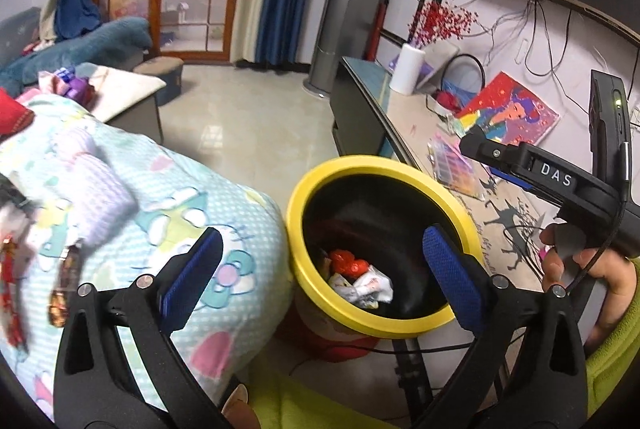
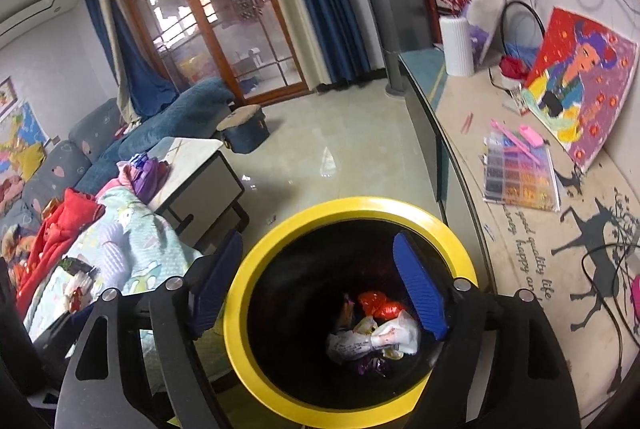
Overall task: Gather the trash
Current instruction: 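Move both open tools back over the trash on the bed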
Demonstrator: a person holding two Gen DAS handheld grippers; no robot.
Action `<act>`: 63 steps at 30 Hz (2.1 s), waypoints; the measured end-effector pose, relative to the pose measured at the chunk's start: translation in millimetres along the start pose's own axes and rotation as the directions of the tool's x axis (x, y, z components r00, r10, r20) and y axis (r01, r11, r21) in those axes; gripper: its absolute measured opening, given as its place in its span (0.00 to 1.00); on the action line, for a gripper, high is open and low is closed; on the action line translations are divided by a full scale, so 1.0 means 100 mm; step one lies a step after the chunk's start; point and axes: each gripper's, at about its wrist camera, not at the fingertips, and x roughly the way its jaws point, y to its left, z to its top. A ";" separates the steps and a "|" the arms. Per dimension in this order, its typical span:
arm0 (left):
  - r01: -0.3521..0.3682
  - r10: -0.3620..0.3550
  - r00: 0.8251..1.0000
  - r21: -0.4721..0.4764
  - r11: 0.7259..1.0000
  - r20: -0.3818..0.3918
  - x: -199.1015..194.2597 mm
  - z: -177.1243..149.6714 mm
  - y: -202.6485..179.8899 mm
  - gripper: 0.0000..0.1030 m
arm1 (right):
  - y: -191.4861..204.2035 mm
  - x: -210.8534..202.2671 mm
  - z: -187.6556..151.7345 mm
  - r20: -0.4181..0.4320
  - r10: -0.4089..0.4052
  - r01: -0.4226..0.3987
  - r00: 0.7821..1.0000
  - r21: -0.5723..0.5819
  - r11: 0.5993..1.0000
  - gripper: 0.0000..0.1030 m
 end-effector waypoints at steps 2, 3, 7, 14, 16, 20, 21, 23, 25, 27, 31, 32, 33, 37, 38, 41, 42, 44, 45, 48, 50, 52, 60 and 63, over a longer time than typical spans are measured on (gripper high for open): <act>-0.010 0.010 1.000 -0.004 1.000 0.019 -0.07 0.00 0.04 0.89 | 0.07 -0.04 0.00 0.011 0.009 -0.009 1.000 -0.014 1.000 0.75; -0.016 0.016 1.000 -0.009 1.000 0.027 -0.10 0.00 0.06 0.89 | 0.11 -0.05 0.00 0.015 0.016 -0.016 1.000 -0.022 1.000 0.76; -0.041 0.042 0.998 -0.023 0.999 0.054 -0.20 0.00 0.13 0.89 | 0.23 -0.09 0.00 0.018 0.027 -0.026 0.999 -0.053 0.998 0.76; -0.078 0.082 0.990 -0.047 0.996 0.111 -0.45 0.00 0.29 0.89 | 0.45 -0.20 0.00 0.039 0.041 -0.037 0.998 -0.092 0.995 0.79; -0.094 0.100 0.987 -0.055 0.994 0.125 -0.51 0.00 0.34 0.89 | 0.51 -0.23 -0.01 0.040 0.042 -0.038 0.998 -0.093 0.995 0.80; -0.133 0.144 0.978 -0.081 0.988 0.153 -0.65 0.00 0.48 0.89 | 0.67 -0.31 -0.04 0.051 0.042 -0.036 0.998 -0.106 0.994 0.82; -0.140 0.152 0.976 -0.088 0.986 0.157 -0.68 -0.01 0.51 0.89 | 0.71 -0.32 -0.06 0.053 0.042 -0.037 0.998 -0.103 0.994 0.82; -0.152 0.169 0.971 -0.111 0.982 0.168 -0.76 0.00 0.60 0.89 | 0.78 -0.35 -0.09 0.048 0.057 -0.053 0.997 -0.086 0.995 0.83; -0.159 0.181 0.967 -0.128 0.979 0.181 -0.83 0.01 0.67 0.89 | 0.87 -0.37 -0.12 0.045 0.081 -0.077 0.996 -0.093 0.993 0.83; -0.176 0.202 0.959 -0.142 0.974 0.198 -0.91 0.02 0.74 0.89 | 0.95 -0.39 -0.14 0.050 0.098 -0.092 0.994 -0.112 0.989 0.84; -0.206 0.244 0.941 -0.174 0.963 0.234 -1.07 0.00 0.88 0.89 | 1.19 -0.44 -0.20 0.046 0.135 -0.126 0.990 -0.155 0.980 0.84; -0.213 0.253 0.937 -0.183 0.960 0.239 -1.11 -0.01 0.92 0.89 | 1.23 -0.44 -0.21 0.044 0.140 -0.131 0.989 -0.162 0.978 0.84; -0.217 0.261 0.934 -0.194 0.957 0.244 -1.15 -0.01 0.96 0.89 | 1.27 -0.45 -0.21 0.042 0.147 -0.138 0.988 -0.170 0.976 0.84; -0.223 0.281 0.924 -0.231 0.947 0.258 -1.26 -0.02 1.11 0.89 | 1.45 -0.46 -0.26 0.028 0.180 -0.172 0.983 -0.193 0.966 0.84; -0.224 0.285 0.922 -0.239 0.945 0.263 -1.30 -0.03 1.14 0.89 | 1.51 -0.46 -0.28 0.020 0.193 -0.185 0.981 -0.197 0.963 0.85; -0.232 0.302 0.914 -0.261 0.937 0.272 -1.39 -0.07 1.22 0.89 | 1.64 -0.45 -0.31 0.009 0.219 -0.212 0.976 -0.218 0.953 0.86; -0.234 0.306 0.912 -0.267 0.935 0.273 -1.41 -0.08 1.25 0.89 | 1.70 -0.45 -0.33 0.005 0.225 -0.218 0.974 -0.228 0.949 0.86; -0.238 0.316 0.908 -0.281 0.930 0.275 -1.46 -0.10 1.32 0.89 | 1.80 -0.44 -0.35 -0.003 0.233 -0.227 0.972 -0.250 0.941 0.86; -0.240 0.320 0.907 -0.287 0.927 0.275 -1.48 -0.11 1.35 0.89 | 1.84 -0.44 -0.37 -0.005 0.235 -0.229 0.972 -0.256 0.939 0.86; -0.247 0.334 0.902 -0.305 0.919 0.274 -1.55 -0.14 1.45 0.89 | 1.95 -0.41 -0.40 -0.023 0.245 -0.242 0.969 -0.267 0.933 0.86; -0.259 0.348 0.898 -0.315 0.913 0.271 -1.59 -0.15 1.51 0.89 | 2.00 -0.40 -0.43 -0.031 0.252 -0.251 0.967 -0.275 0.928 0.86; -0.267 0.360 0.895 -0.330 0.905 0.263 -1.64 -0.17 1.58 0.89 | 2.05 -0.38 -0.45 -0.043 0.257 -0.258 0.966 -0.286 0.923 0.86; -0.307 0.398 0.890 -0.355 0.883 0.222 -1.76 -0.27 1.84 0.89 | 2.33 -0.25 -0.56 -0.096 0.282 -0.298 0.954 -0.327 0.897 0.86; -0.321 0.409 0.890 -0.360 0.876 0.202 -1.79 -0.33 1.93 0.89 | 2.44 -0.17 -0.61 -0.128 0.297 -0.324 0.946 -0.343 0.882 0.86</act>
